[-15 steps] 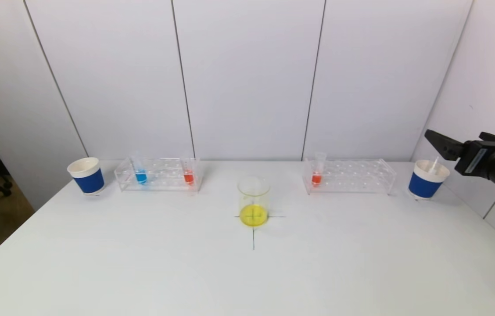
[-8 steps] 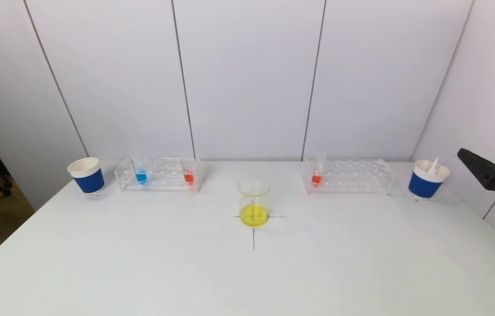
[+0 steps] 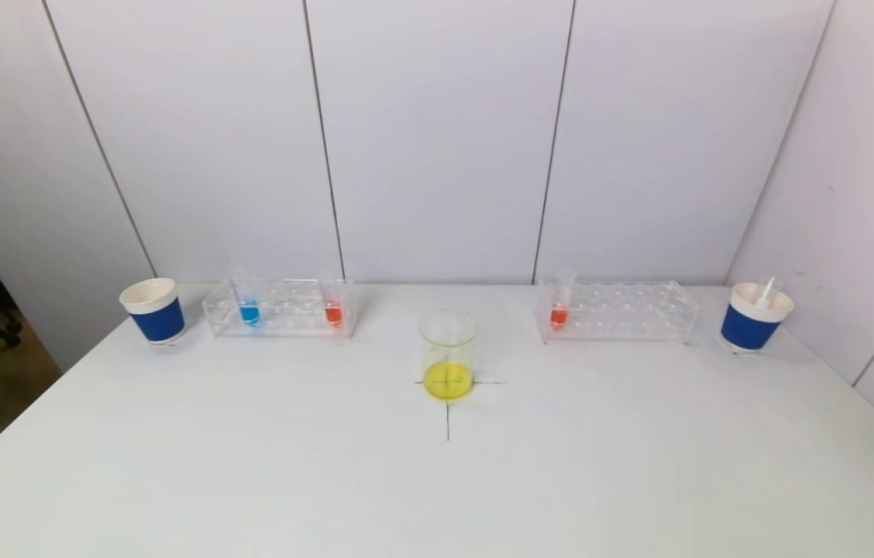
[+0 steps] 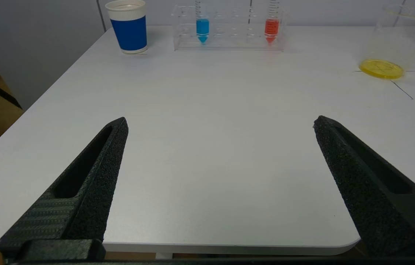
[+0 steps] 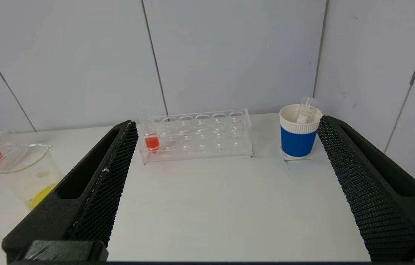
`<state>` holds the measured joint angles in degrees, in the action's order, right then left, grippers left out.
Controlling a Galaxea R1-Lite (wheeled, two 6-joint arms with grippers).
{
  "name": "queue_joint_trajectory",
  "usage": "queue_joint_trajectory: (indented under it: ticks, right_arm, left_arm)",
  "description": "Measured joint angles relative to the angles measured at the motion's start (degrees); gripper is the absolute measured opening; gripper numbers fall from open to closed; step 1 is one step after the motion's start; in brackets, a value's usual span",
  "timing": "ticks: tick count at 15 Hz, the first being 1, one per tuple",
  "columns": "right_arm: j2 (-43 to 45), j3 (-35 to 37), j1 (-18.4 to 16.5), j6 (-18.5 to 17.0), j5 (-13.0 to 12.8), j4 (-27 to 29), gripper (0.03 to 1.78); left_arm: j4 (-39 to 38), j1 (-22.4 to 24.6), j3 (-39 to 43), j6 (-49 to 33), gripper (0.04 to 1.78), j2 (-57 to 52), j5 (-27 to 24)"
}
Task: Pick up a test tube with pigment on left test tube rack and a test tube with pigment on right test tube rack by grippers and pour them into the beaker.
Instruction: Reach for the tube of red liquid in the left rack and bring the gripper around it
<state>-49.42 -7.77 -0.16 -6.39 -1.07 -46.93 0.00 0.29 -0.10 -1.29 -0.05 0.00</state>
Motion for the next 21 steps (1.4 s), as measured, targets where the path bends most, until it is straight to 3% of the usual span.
queue_joint_trajectory:
  ticks: [3,7,9,13,16,20,21]
  right_arm:
    - [12.26,0.61,0.38,0.05,0.50,12.20,1.77]
    - [29.03,-0.48,0.79,0.13,1.12,32.68,1.77]
    - [34.38,-0.67,0.87,0.30,1.23,38.81,1.77]
    - [41.16,0.63,0.46,1.66,1.73,41.05,1.77]
    - [46.47,1.77,0.26,4.44,4.34,42.72,1.77]
    - [49.09,6.69,0.11,7.96,6.47,33.38,1.77]
    - [49.26,7.24,0.09,8.81,6.45,33.55,1.77]
  left_arm:
    - [0.00,-0.05,0.00,0.02,1.76,0.00,-0.02]
    - [0.00,-0.05,0.00,0.00,1.76,0.00,-0.02]
    - [0.00,-0.02,0.00,-0.02,1.76,0.00,0.00]
    - [0.00,-0.05,0.00,-0.02,1.76,0.00,0.00]
    - [0.00,-0.02,0.00,0.00,1.76,0.00,-0.02]
    - [0.00,0.01,0.00,0.00,1.76,0.00,0.00]
    - [0.00,-0.02,0.00,0.02,1.76,0.00,0.00]
